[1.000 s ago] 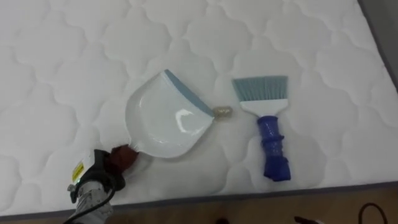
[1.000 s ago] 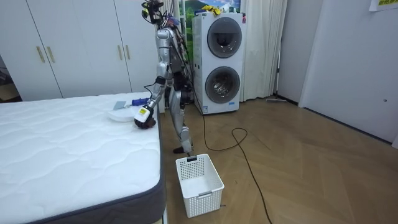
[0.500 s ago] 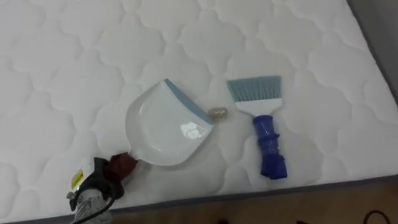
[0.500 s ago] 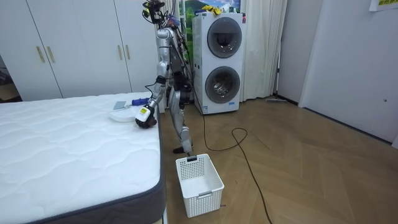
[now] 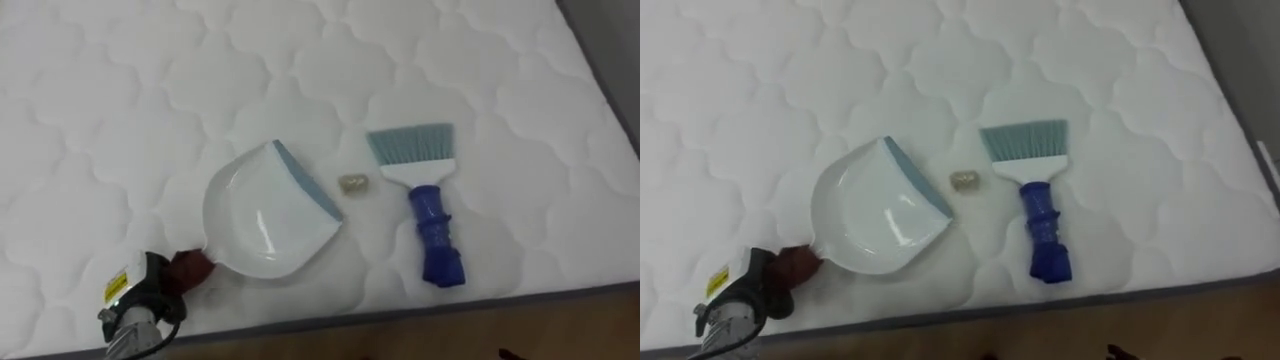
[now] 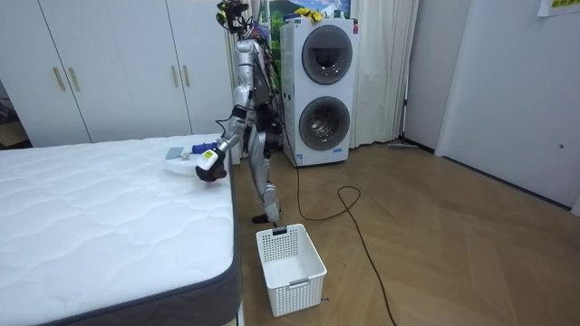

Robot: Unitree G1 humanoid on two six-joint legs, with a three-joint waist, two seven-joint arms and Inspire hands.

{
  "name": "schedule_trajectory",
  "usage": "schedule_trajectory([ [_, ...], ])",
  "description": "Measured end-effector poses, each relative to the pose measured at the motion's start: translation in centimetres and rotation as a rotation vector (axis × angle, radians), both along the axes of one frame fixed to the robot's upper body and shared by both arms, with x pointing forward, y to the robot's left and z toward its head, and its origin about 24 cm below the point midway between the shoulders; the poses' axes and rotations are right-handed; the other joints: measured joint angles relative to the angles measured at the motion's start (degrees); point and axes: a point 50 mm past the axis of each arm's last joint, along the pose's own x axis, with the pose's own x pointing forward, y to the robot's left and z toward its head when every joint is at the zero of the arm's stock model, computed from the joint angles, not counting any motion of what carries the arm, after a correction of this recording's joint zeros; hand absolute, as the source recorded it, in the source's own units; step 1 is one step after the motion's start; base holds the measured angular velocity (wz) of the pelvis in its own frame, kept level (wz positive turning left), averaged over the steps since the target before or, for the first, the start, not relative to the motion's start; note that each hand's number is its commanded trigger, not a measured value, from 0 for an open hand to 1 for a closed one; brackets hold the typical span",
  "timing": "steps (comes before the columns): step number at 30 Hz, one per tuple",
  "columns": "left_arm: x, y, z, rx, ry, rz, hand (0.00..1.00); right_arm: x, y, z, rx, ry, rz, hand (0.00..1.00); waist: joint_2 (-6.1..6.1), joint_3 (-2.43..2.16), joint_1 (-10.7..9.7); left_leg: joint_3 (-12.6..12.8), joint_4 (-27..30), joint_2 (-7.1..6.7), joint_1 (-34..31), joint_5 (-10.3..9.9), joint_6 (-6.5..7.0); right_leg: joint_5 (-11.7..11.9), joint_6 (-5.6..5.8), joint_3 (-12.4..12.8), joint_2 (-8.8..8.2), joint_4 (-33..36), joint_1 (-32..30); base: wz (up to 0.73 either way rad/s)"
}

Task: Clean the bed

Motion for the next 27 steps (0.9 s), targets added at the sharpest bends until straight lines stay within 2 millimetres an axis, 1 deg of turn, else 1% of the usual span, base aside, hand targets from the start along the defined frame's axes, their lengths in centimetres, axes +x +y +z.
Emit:
schedule_trajectory([
  [3, 0.0, 0.8, 0.4, 0.065, -0.029, -0.012, 1.0, 0.4, -1.0, 0.5, -0.03, -0.028, -0.078, 0.0, 0.05, -0.02, 0.0, 0.8, 0.0, -0.15, -0.1, 0.0, 0.0, -0.5, -0.31, 0.3, -0.36, 1.7, -1.2, -0.12],
  [6, -0.5, 1.0, 0.4, 0.094, -0.045, 0.003, 1.0, 1.3, -1.9, 1.1, -0.066, -0.071, -0.169, 0.0, 0.16, -0.03, -0.6, 1.3, 0.4, -0.36, -0.8, 0.0, 0.0, -1.2, -0.44, 0.6, -0.86, 3.2, -2.5, -0.08],
  [8, -0.4, 1.1, 0.6, 0.107, -0.063, 0.005, 1.0, 3.0, -2.2, 1.8, -0.069, -0.14, -0.268, 0.0, 0.07, 0.02, -1.1, 1.6, 2.1, -0.34, -2.3, 0.0, 0.01, -1.4, -0.6, 1.1, -0.97, 4.6, -4.3, -0.06],
  [10, -0.3, 1.0, 0.7, 0.116, -0.081, 0.001, 1.0, 4.1, -2.5, 2.4, -0.079, -0.196, -0.335, 0.0, 0.01, 0.05, -1.2, 1.8, 2.8, -0.34, -3.2, 0.0, 0.01, -1.5, -0.64, 1.3, -1.06, 5.4, -5.3, -0.03],
  [13, 0.0, 0.9, 1.0, 0.132, -0.116, -0.005, 1.0, 5.8, -2.8, 3.4, -0.104, -0.27, -0.398, 0.0, -0.24, 0.07, -1.2, 2.2, 3.9, -0.28, -4.8, 0.0, 0.01, -1.6, -0.73, 1.8, -1.19, 6.2, -7.1, -0.03],
  [15, 0.1, 1.1, 1.2, 0.144, -0.131, -0.003, 1.0, 7.1, -3.0, 4.2, -0.122, -0.313, -0.428, 0.0, -0.51, 0.19, -1.0, 2.6, 4.2, -0.36, -5.4, 0.0, 0.02, -1.8, -0.83, 2.1, -1.41, 7.1, -8.1, -0.08],
  [16, 0.1, 1.3, 1.3, 0.151, -0.137, 0.0, 1.0, 8.0, -3.1, 4.9, -0.133, -0.348, -0.448, 0.0, -0.71, 0.28, -1.2, 2.9, 4.5, -0.37, -5.9, 0.0, 0.02, -1.9, -0.88, 2.5, -1.5, 7.8, -8.9, -0.09],
  [17, 0.2, 1.5, 1.5, 0.159, -0.145, 0.0, 1.0, 9.0, -3.2, 5.6, -0.144, -0.386, -0.463, 0.0, -1.09, 0.49, -1.3, 3.1, 4.8, -0.51, -6.3, 0.0, 0.02, -2.1, -0.9, 2.6, -1.73, 8.5, -9.5, -0.06],
  [18, 0.3, 1.6, 1.6, 0.162, -0.149, -0.001, 1.0, 9.3, -3.2, 5.9, -0.154, -0.403, -0.466, 0.0, -1.3, 0.62, -1.3, 3.1, 5.0, -0.54, -6.5, 0.0, 0.02, -2.2, -0.94, 2.6, -1.81, 8.9, -9.8, 0.0],
  [19, 0.3, 1.7, 1.7, 0.167, -0.156, 0.0, 1.0, 9.9, -3.2, 6.5, -0.17, -0.433, -0.473, 0.0, -1.6, 0.57, -1.3, 3.1, 5.3, -0.47, -6.9, 0.0, 0.02, -2.3, -0.99, 2.6, -1.78, 9.0, -10.2, 0.0],
  [22, 0.2, 1.8, 1.7, 0.176, -0.16, 0.006, 1.0, 11.4, -3.2, 8.1, -0.271, -0.499, -0.417, 0.0, -2.03, 0.7, -0.9, 3.3, 5.8, -0.27, -8.1, 0.0, 0.01, -2.1, -1.16, 2.9, -1.62, 9.2, -11.4, -0.03],
  [25, 0.0, 1.9, 1.6, 0.169, -0.152, 0.021, 1.0, 12.6, -3.1, 9.7, -0.358, -0.57, -0.359, 0.0, -2.02, 0.69, -1.0, 3.3, 5.7, -0.22, -8.1, 0.0, 0.01, -2.1, -1.21, 2.7, -1.6, 9.1, -11.4, -0.01],
  [27, 0.1, 1.8, 1.6, 0.157, -0.145, 0.023, 1.0, 13.4, -3.0, 10.7, -0.388, -0.615, -0.352, 0.0, -2.04, 0.67, -1.0, 3.3, 5.7, -0.24, -8.7, 0.0, 0.01, -2.0, -1.23, 2.6, -1.68, 9.3, -12.0, 0.0],
])
